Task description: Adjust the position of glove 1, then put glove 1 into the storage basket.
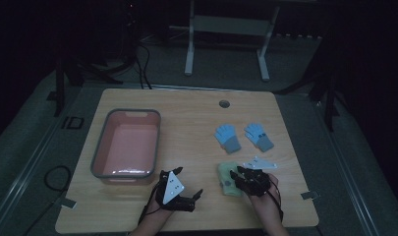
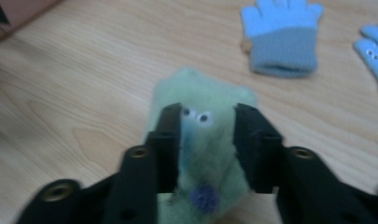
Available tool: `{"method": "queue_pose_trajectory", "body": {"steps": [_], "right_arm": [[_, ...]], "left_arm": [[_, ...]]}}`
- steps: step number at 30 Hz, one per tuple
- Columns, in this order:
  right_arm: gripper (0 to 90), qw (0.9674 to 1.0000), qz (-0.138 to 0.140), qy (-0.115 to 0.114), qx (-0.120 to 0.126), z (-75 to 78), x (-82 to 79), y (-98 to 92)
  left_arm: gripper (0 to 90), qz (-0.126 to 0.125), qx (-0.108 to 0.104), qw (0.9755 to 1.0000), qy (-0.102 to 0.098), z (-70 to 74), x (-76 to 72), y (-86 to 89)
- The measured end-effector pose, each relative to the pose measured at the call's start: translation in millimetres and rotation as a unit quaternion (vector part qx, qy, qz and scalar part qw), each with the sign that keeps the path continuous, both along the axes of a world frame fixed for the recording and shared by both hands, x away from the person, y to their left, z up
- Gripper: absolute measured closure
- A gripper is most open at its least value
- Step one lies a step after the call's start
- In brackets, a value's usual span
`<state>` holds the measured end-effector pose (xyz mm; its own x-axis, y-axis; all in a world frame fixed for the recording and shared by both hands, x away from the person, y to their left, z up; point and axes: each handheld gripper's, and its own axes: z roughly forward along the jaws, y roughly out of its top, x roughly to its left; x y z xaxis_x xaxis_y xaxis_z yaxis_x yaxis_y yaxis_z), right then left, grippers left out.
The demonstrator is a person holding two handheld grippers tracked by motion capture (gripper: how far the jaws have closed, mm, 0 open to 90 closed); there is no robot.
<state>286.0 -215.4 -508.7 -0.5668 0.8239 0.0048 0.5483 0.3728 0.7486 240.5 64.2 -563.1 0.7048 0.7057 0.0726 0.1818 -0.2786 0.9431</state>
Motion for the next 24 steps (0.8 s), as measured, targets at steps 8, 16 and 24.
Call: {"method": "queue_pose_trajectory", "body": {"steps": [8, 16, 24], "right_arm": [[28.0, 0.9980, 0.043, 0.037, 0.030, 4.1, 15.4, -20.1], [18.7, 0.9913, 0.074, 0.052, 0.095, 6.5, 26.5, -32.9], [15.4, 0.9923, 0.095, 0.016, 0.078, 11.1, 29.3, -42.7]], "left_arm": [[2.4, -0.002, 0.046, 0.9978, 0.048, 1.0, 4.3, -5.9], [4.8, -0.068, 0.071, 0.9927, 0.070, 8.2, 2.5, -15.3], [5.0, -0.143, 0.091, 0.9811, 0.093, 18.9, 2.0, -30.9]]}}
